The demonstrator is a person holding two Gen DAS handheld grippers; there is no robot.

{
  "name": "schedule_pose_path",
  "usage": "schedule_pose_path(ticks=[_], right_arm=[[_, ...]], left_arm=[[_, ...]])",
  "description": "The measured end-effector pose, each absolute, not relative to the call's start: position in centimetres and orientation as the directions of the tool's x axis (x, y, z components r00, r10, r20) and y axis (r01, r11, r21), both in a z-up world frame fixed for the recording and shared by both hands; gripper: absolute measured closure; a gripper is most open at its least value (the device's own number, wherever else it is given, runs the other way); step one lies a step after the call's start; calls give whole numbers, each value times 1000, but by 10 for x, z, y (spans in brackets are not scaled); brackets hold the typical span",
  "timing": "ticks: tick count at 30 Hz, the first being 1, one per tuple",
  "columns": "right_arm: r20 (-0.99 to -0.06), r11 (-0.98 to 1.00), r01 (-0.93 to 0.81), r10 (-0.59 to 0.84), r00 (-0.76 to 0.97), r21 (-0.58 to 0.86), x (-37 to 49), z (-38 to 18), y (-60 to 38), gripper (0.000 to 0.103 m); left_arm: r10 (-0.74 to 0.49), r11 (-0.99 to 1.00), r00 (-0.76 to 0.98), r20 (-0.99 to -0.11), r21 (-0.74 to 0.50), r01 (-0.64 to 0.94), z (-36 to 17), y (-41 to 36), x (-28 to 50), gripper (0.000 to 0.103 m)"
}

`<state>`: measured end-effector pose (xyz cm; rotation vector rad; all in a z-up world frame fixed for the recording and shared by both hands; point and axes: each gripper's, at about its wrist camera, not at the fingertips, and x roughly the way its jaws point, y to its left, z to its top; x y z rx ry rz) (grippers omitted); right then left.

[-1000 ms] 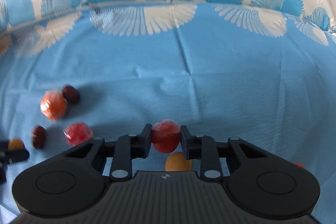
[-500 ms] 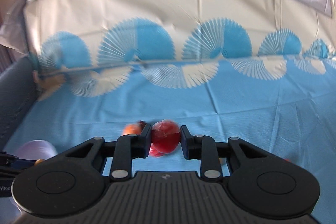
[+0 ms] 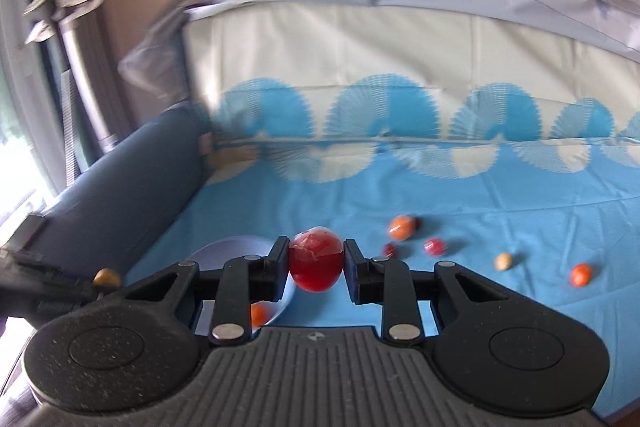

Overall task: Organize fruits
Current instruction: 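Grasp the wrapped red fruit with right gripper while left grasps golden fruit, then carry both fruits over the plate and open both grippers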

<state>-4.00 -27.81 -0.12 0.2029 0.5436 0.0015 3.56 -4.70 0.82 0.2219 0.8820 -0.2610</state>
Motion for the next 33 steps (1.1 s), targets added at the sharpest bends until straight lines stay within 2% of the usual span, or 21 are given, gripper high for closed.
schedule_pose_path(ticks=[6,17,33], right_arm=[[-530,985,-4,96,843,171,-83,8,-224,73],[-564,986,-93,156,811,140,-119,13,-164,73],[-558,986,-124,165,813,111,-128,20,-153,73]], left_arm=[[-128,958,652,-747,78,277,25,-11,-6,77],[-157,966,662,-732,26,258,28,29,-46,77],[-172,967,674,-718,5,253,31,37,-53,77]])
